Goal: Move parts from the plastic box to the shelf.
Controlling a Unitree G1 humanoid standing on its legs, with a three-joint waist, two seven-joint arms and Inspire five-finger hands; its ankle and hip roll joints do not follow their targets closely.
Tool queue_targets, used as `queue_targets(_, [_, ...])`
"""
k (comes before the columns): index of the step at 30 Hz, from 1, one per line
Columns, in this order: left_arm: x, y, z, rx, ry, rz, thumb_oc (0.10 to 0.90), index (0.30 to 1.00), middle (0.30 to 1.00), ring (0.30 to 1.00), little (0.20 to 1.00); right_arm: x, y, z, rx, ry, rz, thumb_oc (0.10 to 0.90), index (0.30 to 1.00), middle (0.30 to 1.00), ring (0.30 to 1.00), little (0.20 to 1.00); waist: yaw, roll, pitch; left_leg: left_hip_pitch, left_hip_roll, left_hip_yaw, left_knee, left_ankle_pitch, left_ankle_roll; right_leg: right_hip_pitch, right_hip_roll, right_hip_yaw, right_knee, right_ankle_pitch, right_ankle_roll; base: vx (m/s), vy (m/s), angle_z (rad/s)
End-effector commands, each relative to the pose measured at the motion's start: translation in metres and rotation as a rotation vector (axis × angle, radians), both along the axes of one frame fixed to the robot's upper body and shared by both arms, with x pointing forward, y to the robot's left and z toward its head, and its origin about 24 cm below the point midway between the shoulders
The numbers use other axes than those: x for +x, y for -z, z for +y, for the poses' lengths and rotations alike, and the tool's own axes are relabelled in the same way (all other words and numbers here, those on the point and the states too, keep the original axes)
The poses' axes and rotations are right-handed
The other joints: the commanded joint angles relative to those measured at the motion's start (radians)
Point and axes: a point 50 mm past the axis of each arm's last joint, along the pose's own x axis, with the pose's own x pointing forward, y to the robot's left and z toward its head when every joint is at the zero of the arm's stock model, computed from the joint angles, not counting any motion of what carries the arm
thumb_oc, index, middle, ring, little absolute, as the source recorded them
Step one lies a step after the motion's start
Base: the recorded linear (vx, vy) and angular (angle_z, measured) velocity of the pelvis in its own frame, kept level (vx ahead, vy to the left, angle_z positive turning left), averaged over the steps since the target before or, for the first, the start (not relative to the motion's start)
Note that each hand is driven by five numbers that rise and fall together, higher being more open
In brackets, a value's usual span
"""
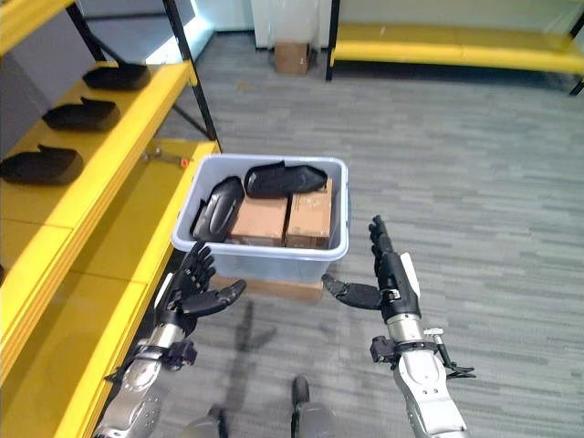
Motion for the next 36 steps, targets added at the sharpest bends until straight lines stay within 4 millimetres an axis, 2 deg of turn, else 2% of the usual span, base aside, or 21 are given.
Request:
queue_targets(1, [0.014,-0.045,0.014,-0.023,-0.068,-0.243,0.9,1.0,1.0,1.0,1.0,0.007,-0.057,0.015,-0.019,-0.085,-0.306,0.9,1.0,1.0,1.0,1.0,0.021,0.019,0.014,-0.049,0.064,-0.042,-0.002,0.17,0.006,0.13,-0.014,-0.001,-0.042,-0.085,0.042,0.16,0.148,-0.76])
queue_targets(2, [0.016,-0.046,0.012,-0.022,-0.069,-0.246,0.9,1.0,1.0,1.0,1.0,0.009,-0.058,0.017,-0.027,-0.092,-0.309,0.9,1.0,1.0,1.0,1.0,0.035,0.034,0.012,-0.061,0.042,-0.08,-0.061,0.198,-0.013,0.144,0.0,0.023,-0.043,-0.095,0.046,0.27,0.269,-0.83])
queue_targets(3, [0.017,-0.045,0.01,-0.025,-0.064,-0.244,0.9,1.0,1.0,1.0,1.0,0.008,-0.058,0.019,-0.032,-0.106,-0.305,0.9,1.0,1.0,1.0,1.0,0.031,0.044,0.005,-0.038,0.037,-0.073,-0.08,0.181,-0.011,0.165,0.007,0.045,-0.043,-0.115,0.048,0.22,0.214,-0.9])
queue_targets(7, [0.018,-0.045,0.006,-0.02,-0.046,-0.248,0.9,1.0,1.0,1.0,1.0,0.007,-0.056,0.02,-0.038,-0.11,-0.3,0.9,1.0,1.0,1.0,1.0,0.026,0.048,0.004,-0.009,0.036,-0.04,-0.069,0.16,-0.006,0.183,-0.008,0.063,-0.042,-0.121,0.059,0.13,0.207,-1.26])
queue_targets(11, [0.02,-0.051,0.009,-0.006,-0.055,-0.27,0.9,1.0,1.0,1.0,1.0,0.008,-0.048,0.028,-0.003,-0.11,-0.266,0.9,1.0,1.0,1.0,1.0,0.017,0.029,-0.026,0.033,0.005,0.032,-0.058,0.103,0.035,0.19,-0.077,0.097,-0.08,-0.097,0.103,0.14,0.269,-0.29])
queue_targets(12, [0.02,-0.051,0.009,-0.006,-0.055,-0.27,0.9,1.0,1.0,1.0,1.0,0.008,-0.048,0.028,-0.002,-0.11,-0.266,0.9,1.0,1.0,1.0,1.0,0.019,0.028,-0.026,0.033,0.004,0.035,-0.058,0.102,0.036,0.19,-0.078,0.099,-0.081,-0.097,0.104,0.08,0.188,-0.44])
queue_targets(14, [0.02,-0.053,0.012,-0.005,-0.072,-0.274,0.9,1.0,1.0,1.0,1.0,0.01,-0.046,0.033,0.004,-0.126,-0.25,0.9,1.0,1.0,1.0,1.0,0.022,0.008,-0.041,0.021,-0.015,0.054,-0.033,0.07,0.053,0.179,-0.114,0.095,-0.097,-0.079,0.124,0.09,0.181,-0.27])
queue_targets(16, [0.02,-0.053,0.013,-0.004,-0.079,-0.276,0.9,1.0,1.0,1.0,1.0,0.011,-0.045,0.034,0.005,-0.129,-0.247,0.9,1.0,1.0,1.0,1.0,0.023,0.003,-0.044,0.018,-0.021,0.055,-0.027,0.062,0.058,0.178,-0.121,0.094,-0.101,-0.078,0.129,0.07,0.138,0.07])
queue_targets(17, [0.021,-0.054,0.015,-0.003,-0.092,-0.275,0.9,1.0,1.0,1.0,1.0,0.012,-0.045,0.036,-0.001,-0.139,-0.243,0.9,1.0,1.0,1.0,1.0,0.028,-0.01,-0.049,0.01,-0.029,0.056,-0.011,0.045,0.066,0.177,-0.135,0.085,-0.107,-0.069,0.139,0.08,0.134,0.15])
queue_targets(21, [0.02,-0.055,0.018,0.002,-0.103,-0.276,0.9,1.0,1.0,1.0,1.0,0.013,-0.045,0.037,-0.008,-0.143,-0.24,0.9,1.0,1.0,1.0,1.0,0.038,-0.029,-0.06,0.008,-0.04,0.059,0.001,0.025,0.076,0.179,-0.15,0.075,-0.114,-0.056,0.153,0.05,0.068,0.12])
queue_targets(27, [0.02,-0.057,0.019,0.002,-0.107,-0.283,0.9,1.0,1.0,1.0,1.0,0.017,-0.049,0.042,-0.011,-0.162,-0.253,0.9,1.0,1.0,1.0,1.0,0.051,-0.049,-0.073,0.011,-0.069,0.063,0.008,-0.004,0.096,0.179,-0.182,0.06,-0.106,-0.026,0.182,0.05,0.098,0.0])
queue_targets(30, [0.019,-0.058,0.02,0.008,-0.103,-0.285,0.9,1.0,1.0,1.0,1.0,0.019,-0.052,0.045,-0.018,-0.173,-0.264,0.9,1.0,1.0,1.0,1.0,0.064,-0.061,-0.078,0.009,-0.089,0.054,0.02,-0.025,0.113,0.171,-0.2,0.049,-0.07,-0.013,0.194,0.05,0.12,0.04])
queue_targets(31, [0.02,-0.059,0.02,0.014,-0.097,-0.288,0.9,1.0,1.0,1.0,1.0,0.02,-0.053,0.045,-0.016,-0.173,-0.269,0.9,1.0,1.0,1.0,1.0,0.069,-0.066,-0.072,0.005,-0.095,0.042,0.03,-0.035,0.121,0.159,-0.201,0.044,-0.023,-0.012,0.195,0.02,0.122,0.14])
queue_targets(32, [0.02,-0.06,0.019,0.026,-0.087,-0.288,0.9,1.0,1.0,1.0,1.0,0.02,-0.055,0.047,-0.024,-0.18,-0.282,0.9,1.0,1.0,1.0,1.0,0.07,-0.071,-0.059,0.0,-0.102,0.026,0.04,-0.041,0.13,0.126,-0.195,0.044,0.046,0.016,0.201,0.0,0.121,0.32])
queue_targets(33, [0.021,-0.061,0.019,0.035,-0.074,-0.289,0.9,1.0,1.0,1.0,1.0,0.02,-0.059,0.047,-0.037,-0.184,-0.296,0.9,1.0,1.0,1.0,1.0,0.065,-0.069,-0.039,0.0,-0.105,0.008,0.046,-0.044,0.139,0.087,-0.17,0.056,0.122,0.059,0.2,-0.02,0.062,0.33])
queue_targets(34, [0.021,-0.061,0.019,0.035,-0.074,-0.29,0.9,1.0,1.0,1.0,1.0,0.02,-0.059,0.047,-0.037,-0.184,-0.296,0.9,1.0,1.0,1.0,1.0,0.065,-0.069,-0.04,-0.002,-0.104,0.008,0.047,-0.044,0.139,0.083,-0.169,0.057,0.125,0.058,0.2,-0.06,0.062,0.35])
queue_targets(35, [0.023,-0.064,0.018,0.048,-0.061,-0.302,0.9,1.0,1.0,1.0,1.0,0.02,-0.064,0.049,-0.06,-0.194,-0.321,0.9,1.0,1.0,1.0,1.0,0.057,-0.055,-0.008,-0.004,-0.095,-0.012,0.047,-0.036,0.143,0.03,-0.124,0.069,0.203,0.058,0.189,-0.04,0.033,0.22])
queue_targets(36, [0.023,-0.064,0.018,0.047,-0.061,-0.302,0.9,1.0,1.0,1.0,1.0,0.021,-0.064,0.049,-0.06,-0.194,-0.322,0.9,1.0,1.0,1.0,1.0,0.056,-0.055,-0.008,-0.006,-0.095,-0.013,0.048,-0.037,0.143,0.027,-0.123,0.069,0.207,0.056,0.188,-0.02,0.028,0.18])
